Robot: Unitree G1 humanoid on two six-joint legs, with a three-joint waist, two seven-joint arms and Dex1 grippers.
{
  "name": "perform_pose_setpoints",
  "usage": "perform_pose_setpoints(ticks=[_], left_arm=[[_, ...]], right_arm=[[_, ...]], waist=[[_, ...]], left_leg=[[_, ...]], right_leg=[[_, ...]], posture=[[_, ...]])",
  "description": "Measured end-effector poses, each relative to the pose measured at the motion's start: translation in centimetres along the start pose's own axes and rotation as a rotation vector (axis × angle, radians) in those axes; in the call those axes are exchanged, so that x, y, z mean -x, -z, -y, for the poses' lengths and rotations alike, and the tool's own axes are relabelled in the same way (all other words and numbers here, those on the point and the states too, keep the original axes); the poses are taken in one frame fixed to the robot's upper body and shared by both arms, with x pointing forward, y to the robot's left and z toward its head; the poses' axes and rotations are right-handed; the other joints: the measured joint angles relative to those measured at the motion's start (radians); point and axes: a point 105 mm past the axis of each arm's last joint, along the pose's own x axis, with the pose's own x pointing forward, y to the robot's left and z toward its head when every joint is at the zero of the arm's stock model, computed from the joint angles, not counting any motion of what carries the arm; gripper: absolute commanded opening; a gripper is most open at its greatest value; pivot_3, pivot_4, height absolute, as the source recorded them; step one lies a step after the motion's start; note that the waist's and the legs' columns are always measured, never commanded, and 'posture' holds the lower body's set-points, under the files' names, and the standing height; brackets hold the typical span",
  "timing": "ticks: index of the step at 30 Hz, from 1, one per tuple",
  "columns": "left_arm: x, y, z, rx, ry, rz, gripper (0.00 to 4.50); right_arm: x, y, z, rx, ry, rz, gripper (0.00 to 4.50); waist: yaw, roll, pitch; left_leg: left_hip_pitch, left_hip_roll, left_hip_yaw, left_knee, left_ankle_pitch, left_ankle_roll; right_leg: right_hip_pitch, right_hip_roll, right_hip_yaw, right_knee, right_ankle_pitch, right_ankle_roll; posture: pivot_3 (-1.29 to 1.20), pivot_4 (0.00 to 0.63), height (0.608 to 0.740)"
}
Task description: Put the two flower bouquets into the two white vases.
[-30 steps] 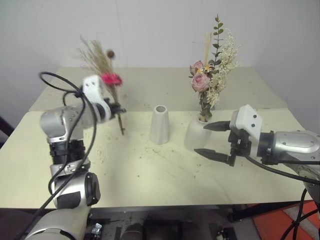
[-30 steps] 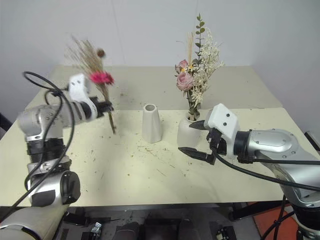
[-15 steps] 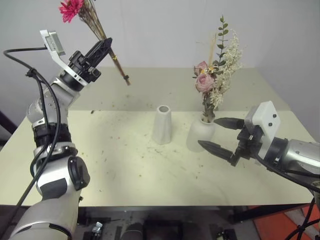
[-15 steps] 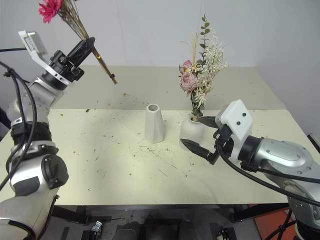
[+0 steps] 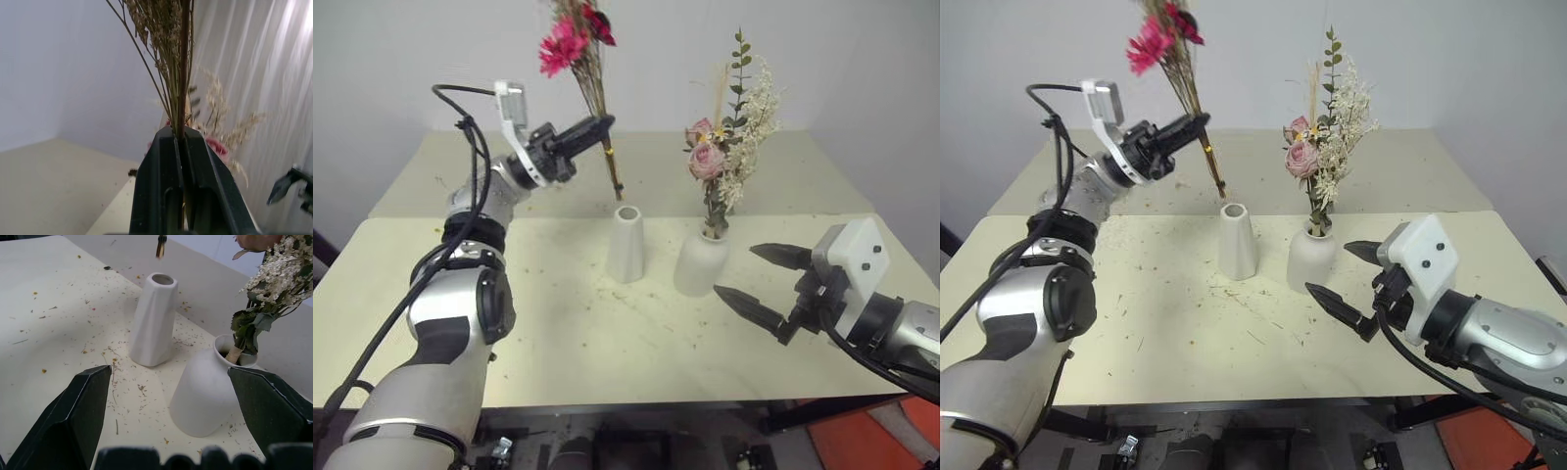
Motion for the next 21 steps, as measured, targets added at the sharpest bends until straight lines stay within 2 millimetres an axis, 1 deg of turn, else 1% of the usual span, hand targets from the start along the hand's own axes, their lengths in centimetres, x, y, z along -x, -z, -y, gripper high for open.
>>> perform_pose_setpoints(ticks=[5, 14, 21], left_arm=[[-0.3, 0.5, -0.2, -0.009, -0.012, -0.007, 0.02], [-0.5, 1.1, -0.3, 0.003, -0.021, -0.016, 0.02], [-0.9, 2.1, -0.2, -0.005, -0.017, -0.067, 0.02]], right_arm=[[0.1, 0.5, -0.2, -0.01, 0.0, -0.028, 4.5], [0.2, 0.5, 0.3, 0.008, 0.026, -0.039, 4.5], [0.2, 0.4, 0.6, 0.019, 0.044, -0.031, 4.5]], waist=[[0.002, 0.0, 0.0], [0.002, 0.0, 0.0], [0.002, 0.0, 0.0]], left_leg=[[0.0, 0.0, 0.0, 0.0, 0.0, 0.0], [0.0, 0.0, 0.0, 0.0, 0.0, 0.0], [0.0, 0.0, 0.0, 0.0, 0.0, 0.0]], right_leg=[[0.0, 0.0, 0.0, 0.0, 0.0, 0.0], [0.0, 0.0, 0.0, 0.0, 0.0, 0.001], [0.0, 0.0, 0.0, 0.0, 0.0, 0.001]], posture=[[0.0, 0.15, 0.74], [0.0, 0.15, 0.74], [0.0, 0.15, 0.74]])
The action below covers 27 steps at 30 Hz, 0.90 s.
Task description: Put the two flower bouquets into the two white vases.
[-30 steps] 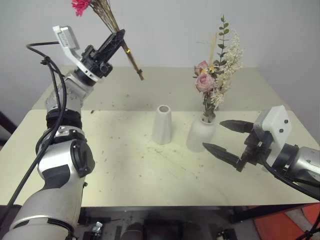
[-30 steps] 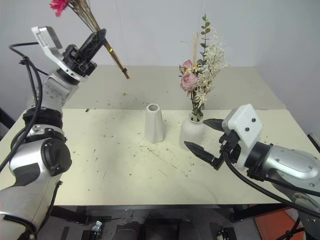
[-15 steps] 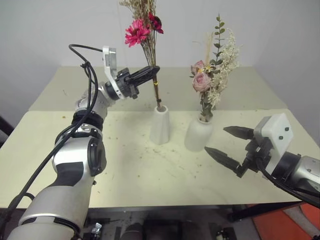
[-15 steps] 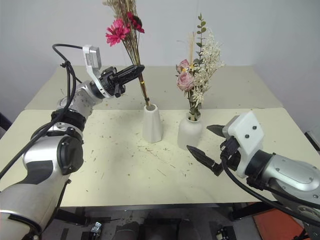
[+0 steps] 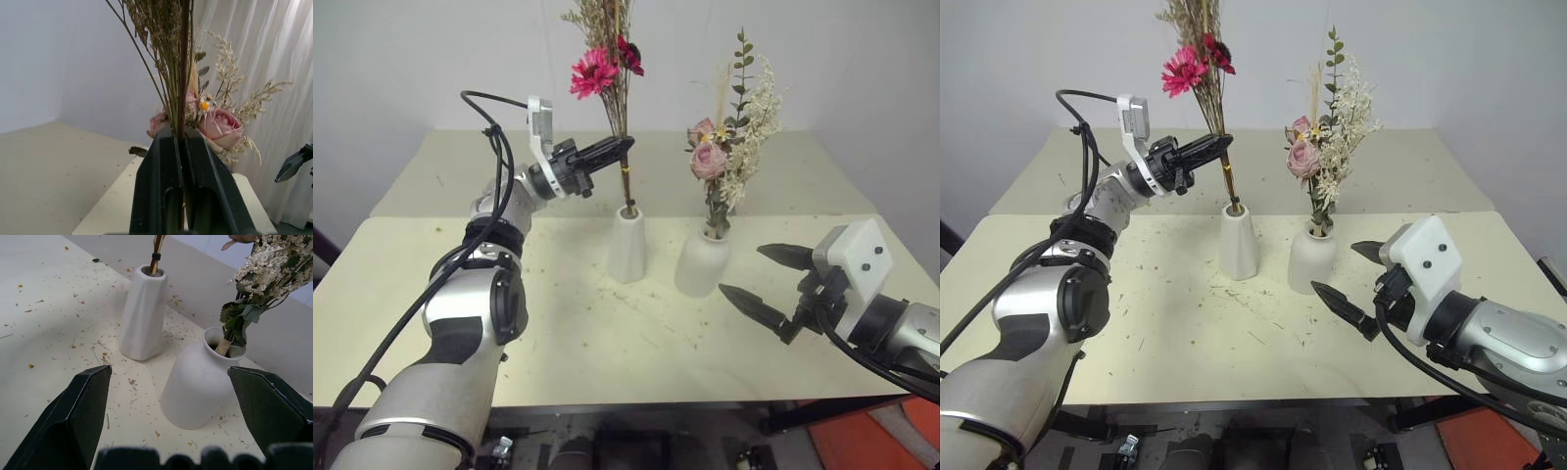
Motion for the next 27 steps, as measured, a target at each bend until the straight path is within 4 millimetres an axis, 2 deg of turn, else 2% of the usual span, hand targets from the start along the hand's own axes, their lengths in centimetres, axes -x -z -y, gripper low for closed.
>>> perform_pose_setpoints(ticks=[10, 17, 25, 27], left_arm=[[0.5, 1.3, -0.2, -0.012, -0.01, -0.045, 0.02], [1.0, 3.9, 0.1, -0.025, 0.002, -0.087, 0.02], [0.7, 4.6, 0.3, -0.043, 0.015, -0.081, 0.02], [0.7, 4.6, 0.5, -0.039, 0.026, -0.081, 0.56]], right_arm=[[0.0, 0.2, 0.2, 0.019, 0.023, -0.008, 4.5], [0.0, 0.2, 0.3, 0.035, 0.031, -0.005, 4.5], [0.0, -0.1, 0.4, 0.052, 0.024, 0.014, 4.5], [0.0, -0.1, 0.5, 0.059, 0.029, 0.011, 4.5]], waist=[[0.0, 0.0, 0.0], [0.001, 0.0, 0.0], [0.0, 0.0, 0.0], [0.001, 0.0, 0.0]], left_leg=[[0.0, 0.0, 0.0, 0.0, 0.0, 0.0], [0.0, 0.0, 0.0, 0.0, 0.0, 0.0], [0.0, 0.0, 0.0, 0.0, 0.0, 0.0], [0.0, 0.0, 0.0, 0.0, 0.0, 0.0]], right_leg=[[0.0, 0.0, 0.0, 0.0, 0.0, 0.0], [0.0, 0.0, 0.0, 0.0, 0.0, 0.0], [0.0, 0.0, 0.0, 0.0, 0.0, 0.0], [0.0, 0.0, 0.0, 0.0, 0.0, 0.0]], posture=[[0.0, 0.15, 0.74], [0.0, 0.15, 0.74], [0.0, 0.15, 0.74], [0.0, 0.15, 0.74]])
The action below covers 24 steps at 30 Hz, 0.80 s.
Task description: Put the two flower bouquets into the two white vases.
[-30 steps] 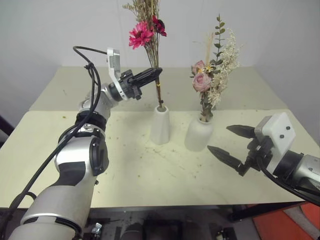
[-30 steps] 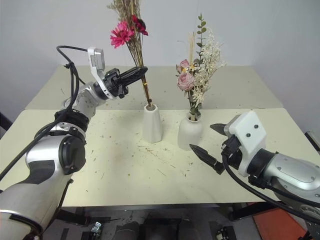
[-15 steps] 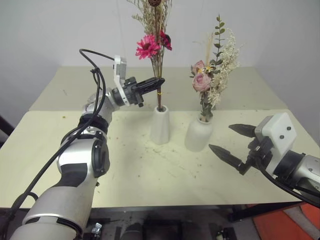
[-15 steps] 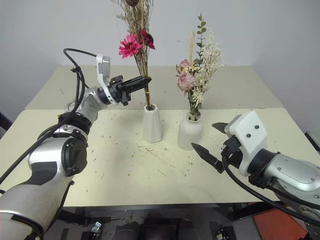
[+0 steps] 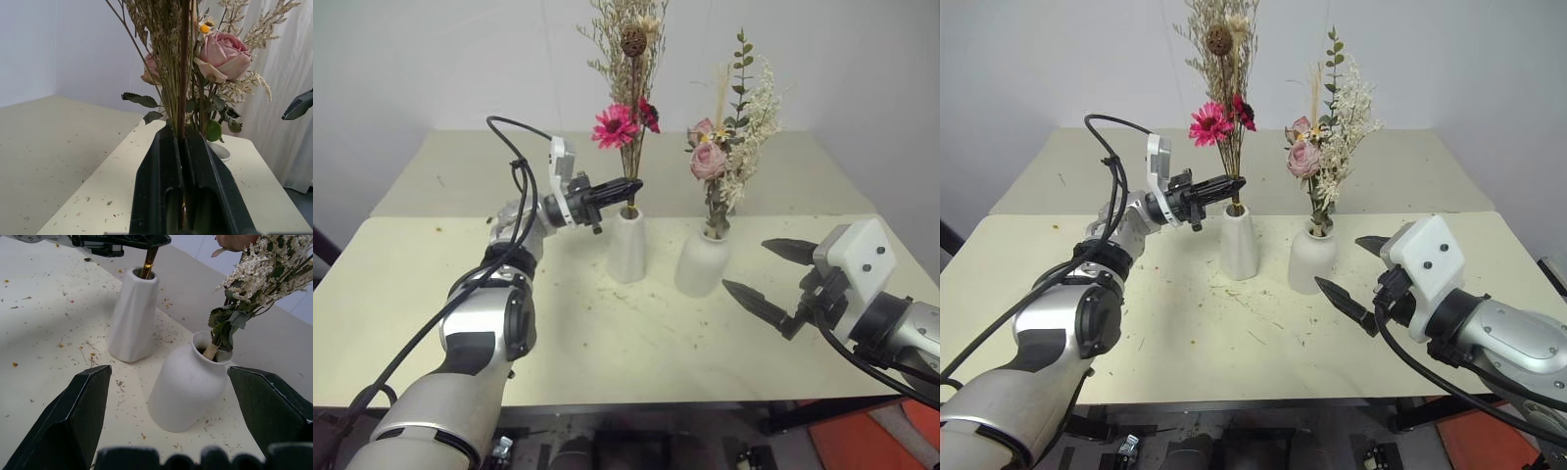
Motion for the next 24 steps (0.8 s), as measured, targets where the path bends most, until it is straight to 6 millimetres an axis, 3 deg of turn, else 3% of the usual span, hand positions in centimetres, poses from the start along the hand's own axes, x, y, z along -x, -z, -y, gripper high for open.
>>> perform_pose_setpoints(ticks=[8, 11, 16, 21, 24], left_arm=[[1.6, -0.6, 0.7, -0.012, 0.09, -0.053, 2.98], [2.6, -0.4, 0.5, -0.041, 0.074, -0.148, 3.87], [4.6, 0.4, -0.9, -0.077, -0.05, -0.272, 3.87], [10.4, -4.1, -1.1, -0.244, -0.128, -0.342, 3.87], [13.3, -3.9, 0.2, -0.275, -0.124, -0.392, 3.87]], right_arm=[[-0.1, 0.0, 0.0, 0.01, -0.002, 0.006, 4.5], [-0.1, -0.1, 0.0, 0.013, -0.005, 0.009, 4.5], [-0.3, 0.2, 0.1, 0.02, -0.005, 0.0, 4.5], [-0.3, 0.4, 0.1, 0.02, -0.005, -0.009, 4.5], [-0.1, 0.7, 0.0, 0.01, -0.018, -0.022, 4.5]], waist=[[-0.001, 0.0, 0.0], [-0.001, 0.0, 0.0], [0.0, 0.0, 0.0], [-0.016, 0.0, 0.0], [-0.01, 0.001, 0.0]], left_leg=[[0.0, 0.0, 0.0, 0.0, 0.0, 0.0], [0.0, 0.0, 0.0, 0.0, 0.0, 0.0], [0.0, 0.0, 0.0, 0.0, 0.0, 0.0], [0.001, 0.002, 0.0, -0.001, 0.0, 0.0], [0.004, 0.003, 0.001, 0.0, 0.0, 0.0]], right_leg=[[0.0, 0.0, 0.0, 0.0, 0.0, 0.0], [0.0, 0.0, 0.0, 0.0, 0.0, 0.0], [0.0, 0.0, 0.0, 0.001, 0.0, 0.0], [-0.001, 0.001, 0.0, 0.002, 0.0, 0.0], [0.001, 0.001, 0.001, 0.002, 0.0, 0.0]], posture=[[0.0, 0.15, 0.74], [0.0, 0.15, 0.74], [0.0, 0.15, 0.74], [0.0, 0.15, 0.74], [0.0, 0.15, 0.74]])
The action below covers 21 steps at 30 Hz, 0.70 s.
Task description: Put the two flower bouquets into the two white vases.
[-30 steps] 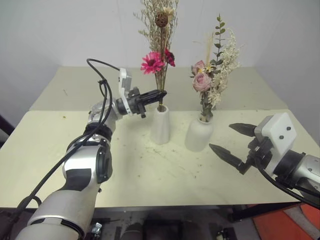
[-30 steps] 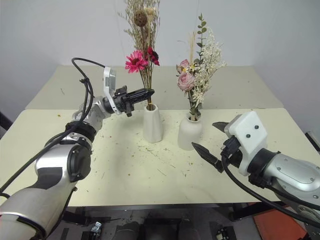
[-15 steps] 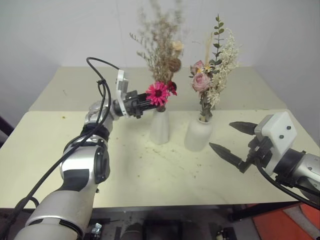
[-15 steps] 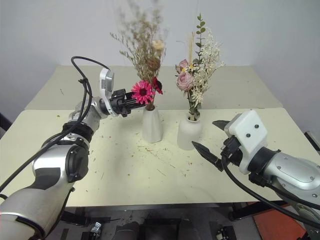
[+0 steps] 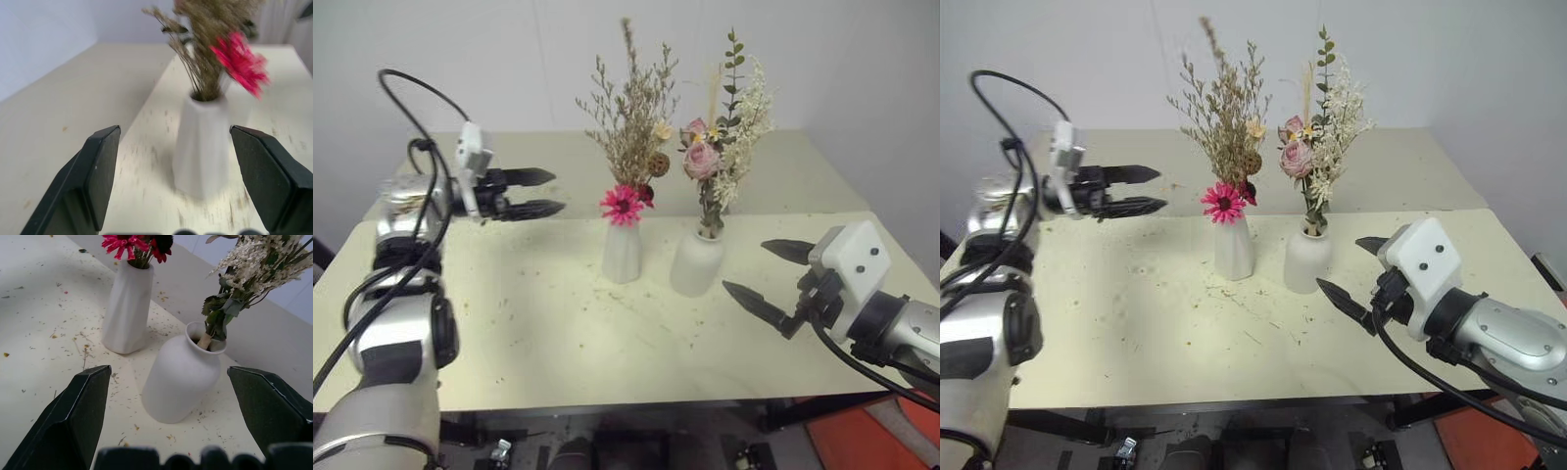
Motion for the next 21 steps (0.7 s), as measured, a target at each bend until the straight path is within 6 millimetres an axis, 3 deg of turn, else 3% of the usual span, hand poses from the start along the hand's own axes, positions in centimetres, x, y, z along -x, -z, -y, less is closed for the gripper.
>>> perform_pose_setpoints(ticks=[4, 9, 17, 21], left_arm=[[2.1, 1.9, 2.6, 0.017, 0.018, -0.054, 3.87], [4.7, 0.1, 5.0, -0.022, -0.057, -0.062, 3.87], [4.7, -1.6, 7.3, -0.045, -0.089, -0.055, 3.87], [4.2, -2.7, 7.7, -0.066, -0.086, -0.034, 3.87]], right_arm=[[0.5, 0.6, 0.6, -0.014, 0.005, -0.021, 4.5], [1.9, 1.8, 2.4, -0.023, -0.001, -0.071, 4.5], [4.2, 2.5, 5.9, 0.033, 0.021, -0.121, 4.5], [4.4, 2.6, 6.4, 0.047, 0.032, -0.122, 4.5]], waist=[[0.007, 0.0, 0.0], [0.013, -0.001, 0.0], [0.013, -0.001, 0.0], [0.011, -0.001, 0.0]], left_leg=[[-0.001, 0.003, 0.001, 0.0, 0.0, 0.0], [-0.001, 0.005, 0.002, 0.001, 0.0, 0.0], [0.003, 0.007, 0.006, 0.0, 0.0, 0.0], [0.003, 0.007, 0.007, 0.0, 0.0, 0.0]], right_leg=[[-0.001, 0.0, 0.0, 0.0, 0.0, 0.0], [0.0, 0.0, 0.0, -0.002, 0.0, 0.0], [0.002, 0.003, 0.001, -0.002, -0.002, 0.002], [0.001, 0.005, 0.002, -0.002, -0.002, 0.001]], posture=[[0.0, 0.15, 0.74], [0.0, 0.15, 0.74], [0.0, 0.15, 0.74], [0.0, 0.15, 0.74]])
